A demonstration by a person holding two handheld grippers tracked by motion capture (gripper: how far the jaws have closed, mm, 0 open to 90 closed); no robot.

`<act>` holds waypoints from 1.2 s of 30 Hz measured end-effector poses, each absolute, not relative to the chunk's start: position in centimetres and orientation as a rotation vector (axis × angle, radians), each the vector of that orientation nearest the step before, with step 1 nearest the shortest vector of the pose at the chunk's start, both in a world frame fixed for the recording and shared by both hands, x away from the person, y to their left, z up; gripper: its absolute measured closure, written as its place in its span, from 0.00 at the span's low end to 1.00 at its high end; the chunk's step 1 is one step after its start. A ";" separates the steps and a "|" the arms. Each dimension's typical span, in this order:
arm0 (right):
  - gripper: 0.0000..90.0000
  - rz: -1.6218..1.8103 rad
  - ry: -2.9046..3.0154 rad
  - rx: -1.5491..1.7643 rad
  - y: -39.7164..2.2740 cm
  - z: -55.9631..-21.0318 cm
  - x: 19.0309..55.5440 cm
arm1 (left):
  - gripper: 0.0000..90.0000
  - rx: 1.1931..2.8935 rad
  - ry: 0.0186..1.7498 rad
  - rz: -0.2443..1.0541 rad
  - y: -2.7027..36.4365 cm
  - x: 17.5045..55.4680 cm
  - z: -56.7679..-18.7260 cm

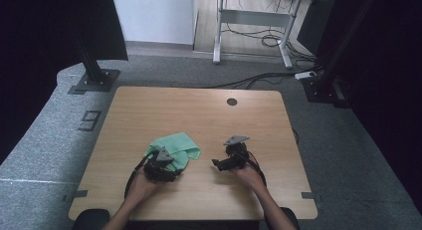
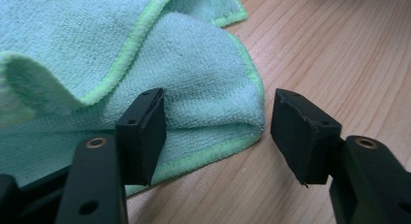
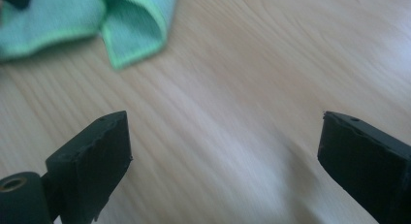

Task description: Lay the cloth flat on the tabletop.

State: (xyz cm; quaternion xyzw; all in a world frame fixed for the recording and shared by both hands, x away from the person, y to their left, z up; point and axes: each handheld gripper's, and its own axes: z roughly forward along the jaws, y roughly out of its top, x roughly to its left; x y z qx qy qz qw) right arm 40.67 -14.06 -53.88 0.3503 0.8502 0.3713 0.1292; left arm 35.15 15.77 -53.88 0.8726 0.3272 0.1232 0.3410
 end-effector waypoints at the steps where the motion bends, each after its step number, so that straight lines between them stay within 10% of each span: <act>1: 0.06 1.083 2.473 1.010 -13.5 -53.8 40.9 | 0.40 2.274 0.849 0.326 15.7 35.2 -54.0; 12: 0.05 1.110 2.480 1.009 -9.1 -53.6 43.5 | 0.55 2.268 0.850 0.350 16.3 35.4 -54.1; 20: 0.05 1.056 2.483 1.015 -7.6 -54.7 44.5 | 0.85 2.241 0.879 0.338 17.0 36.0 -53.8; 36: 0.05 0.999 2.454 1.058 -10.1 -55.1 43.4 | 0.86 2.018 0.978 0.360 22.5 36.6 -50.4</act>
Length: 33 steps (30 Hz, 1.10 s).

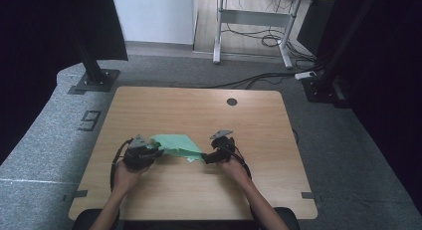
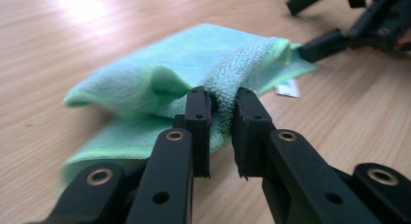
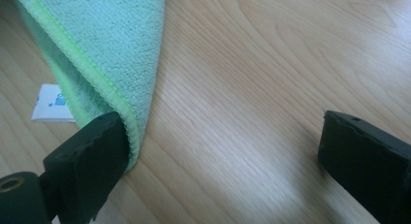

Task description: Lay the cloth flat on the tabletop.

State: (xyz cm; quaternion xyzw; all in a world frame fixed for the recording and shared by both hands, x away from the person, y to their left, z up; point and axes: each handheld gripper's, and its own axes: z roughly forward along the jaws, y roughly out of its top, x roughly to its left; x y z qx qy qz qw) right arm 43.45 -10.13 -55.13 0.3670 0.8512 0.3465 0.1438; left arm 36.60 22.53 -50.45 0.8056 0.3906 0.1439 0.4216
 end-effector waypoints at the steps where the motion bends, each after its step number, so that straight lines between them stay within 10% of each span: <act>1: 0.05 0.997 2.454 1.061 -10.4 -55.1 43.4 | 0.86 2.011 0.983 0.367 22.8 36.6 -50.3; 17: 0.07 0.973 2.434 1.108 -14.3 -55.0 42.7 | 0.85 2.019 1.099 0.354 25.8 37.4 -50.9; 28: 0.08 0.970 2.416 1.131 -15.6 -55.0 42.3 | 0.27 2.055 1.240 0.377 26.5 38.2 -52.8; 33: 0.09 0.970 2.419 1.130 -15.8 -55.0 41.9 | 0.17 2.111 1.252 0.402 25.7 38.4 -53.5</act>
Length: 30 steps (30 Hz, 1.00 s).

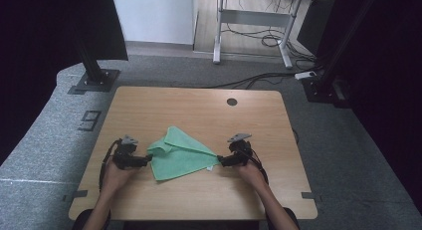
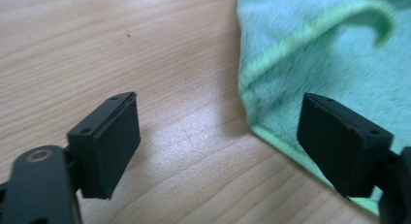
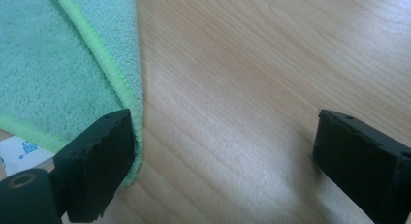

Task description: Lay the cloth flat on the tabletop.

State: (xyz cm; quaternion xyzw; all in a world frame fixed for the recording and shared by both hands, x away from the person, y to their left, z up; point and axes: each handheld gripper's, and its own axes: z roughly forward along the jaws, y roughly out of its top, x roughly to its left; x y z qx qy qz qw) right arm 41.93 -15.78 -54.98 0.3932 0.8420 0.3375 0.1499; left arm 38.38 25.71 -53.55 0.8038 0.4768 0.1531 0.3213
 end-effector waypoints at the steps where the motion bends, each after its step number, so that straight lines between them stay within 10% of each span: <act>1: 0.09 0.968 2.421 1.126 -15.9 -55.0 41.7 | 0.17 2.125 1.251 0.407 25.5 38.4 -53.7; 18: 0.16 0.954 2.485 1.068 -19.3 -54.6 36.9 | 0.16 2.187 1.142 0.410 21.6 37.0 -54.4; 30: 0.31 1.092 2.559 0.910 -13.5 -51.7 39.4 | 0.15 2.162 1.123 0.422 21.5 36.6 -54.7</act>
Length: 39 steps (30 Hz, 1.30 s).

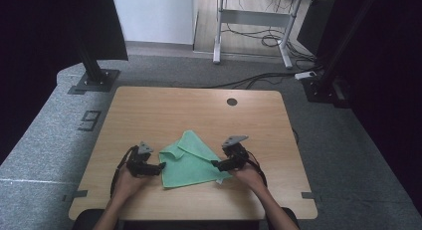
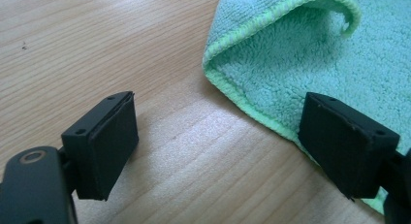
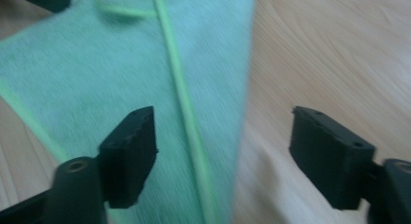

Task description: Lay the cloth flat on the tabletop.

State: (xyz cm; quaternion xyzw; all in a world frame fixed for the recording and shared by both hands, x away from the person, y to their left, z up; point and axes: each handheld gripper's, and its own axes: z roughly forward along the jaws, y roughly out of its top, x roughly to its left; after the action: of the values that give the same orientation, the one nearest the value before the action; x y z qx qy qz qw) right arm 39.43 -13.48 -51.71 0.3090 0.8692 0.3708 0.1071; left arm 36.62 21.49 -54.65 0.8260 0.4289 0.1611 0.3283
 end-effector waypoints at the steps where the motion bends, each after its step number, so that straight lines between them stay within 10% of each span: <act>1: 0.34 1.091 2.566 0.894 -12.8 -51.6 39.7 | 0.15 2.162 1.121 0.422 21.5 36.6 -54.7; 21: 0.92 1.003 2.666 0.800 -5.7 -53.3 42.9 | 0.15 2.163 1.103 0.419 21.5 36.6 -54.7; 39: 0.92 1.022 2.509 0.953 -10.9 -50.3 44.9 | 0.15 2.163 1.102 0.418 21.5 36.6 -54.7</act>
State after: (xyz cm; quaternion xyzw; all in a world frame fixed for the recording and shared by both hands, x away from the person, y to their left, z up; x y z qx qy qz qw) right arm 44.91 -10.87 -50.27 0.3288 0.8658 0.3525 0.1345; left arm 36.57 21.49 -54.73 0.8280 0.4219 0.1600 0.3328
